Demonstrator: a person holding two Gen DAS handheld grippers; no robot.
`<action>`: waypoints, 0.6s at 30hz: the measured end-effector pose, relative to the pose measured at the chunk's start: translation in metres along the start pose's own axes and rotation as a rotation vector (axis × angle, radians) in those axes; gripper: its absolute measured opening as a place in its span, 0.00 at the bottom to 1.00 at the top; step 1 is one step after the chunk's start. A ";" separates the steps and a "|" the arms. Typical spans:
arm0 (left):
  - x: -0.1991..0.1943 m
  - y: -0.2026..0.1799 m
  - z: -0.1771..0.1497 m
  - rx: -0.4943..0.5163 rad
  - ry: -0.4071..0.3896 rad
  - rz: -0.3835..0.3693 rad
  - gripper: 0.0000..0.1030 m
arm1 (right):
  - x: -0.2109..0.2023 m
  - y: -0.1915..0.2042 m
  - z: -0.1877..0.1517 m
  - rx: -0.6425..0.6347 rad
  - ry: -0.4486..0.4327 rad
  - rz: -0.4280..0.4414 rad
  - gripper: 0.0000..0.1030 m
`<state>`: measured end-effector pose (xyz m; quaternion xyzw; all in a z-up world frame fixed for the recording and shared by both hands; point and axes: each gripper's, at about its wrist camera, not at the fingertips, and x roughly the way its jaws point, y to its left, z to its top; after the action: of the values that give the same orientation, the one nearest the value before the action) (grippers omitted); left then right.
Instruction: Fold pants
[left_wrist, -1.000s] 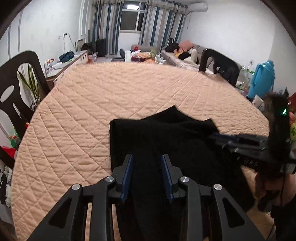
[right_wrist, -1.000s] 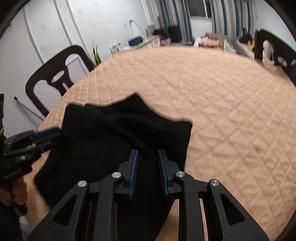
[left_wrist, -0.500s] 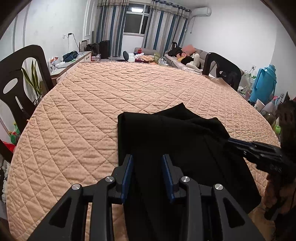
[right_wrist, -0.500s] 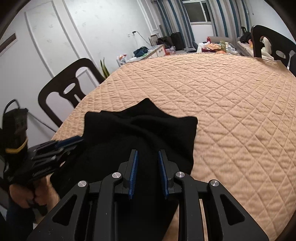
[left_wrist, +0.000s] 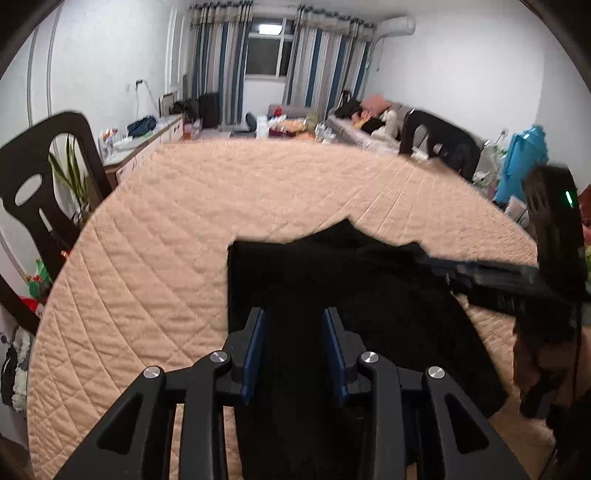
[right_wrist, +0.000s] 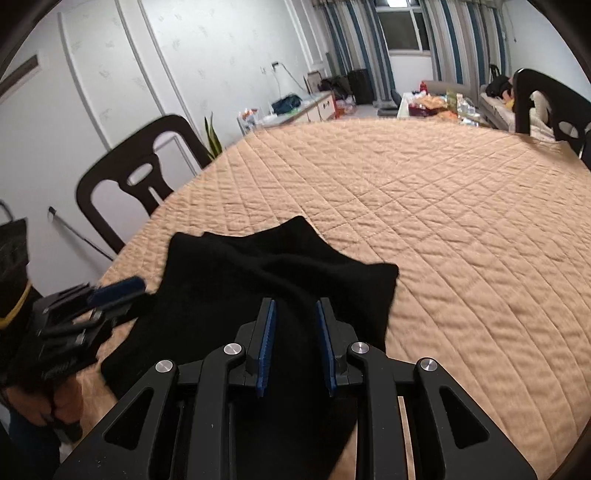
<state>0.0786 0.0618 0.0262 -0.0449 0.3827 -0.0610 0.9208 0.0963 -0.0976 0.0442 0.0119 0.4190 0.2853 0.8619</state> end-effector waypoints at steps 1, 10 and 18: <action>0.006 0.004 -0.005 -0.006 0.017 0.017 0.35 | 0.009 -0.003 0.003 0.001 0.014 -0.009 0.22; -0.025 0.007 -0.025 -0.021 -0.028 -0.016 0.36 | 0.014 -0.029 0.020 0.046 -0.005 -0.097 0.08; -0.056 -0.022 -0.057 0.057 -0.063 -0.048 0.36 | -0.065 0.021 -0.054 -0.071 -0.054 0.001 0.11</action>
<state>-0.0030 0.0464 0.0278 -0.0299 0.3506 -0.0925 0.9315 0.0154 -0.1247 0.0614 -0.0110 0.3851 0.2999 0.8727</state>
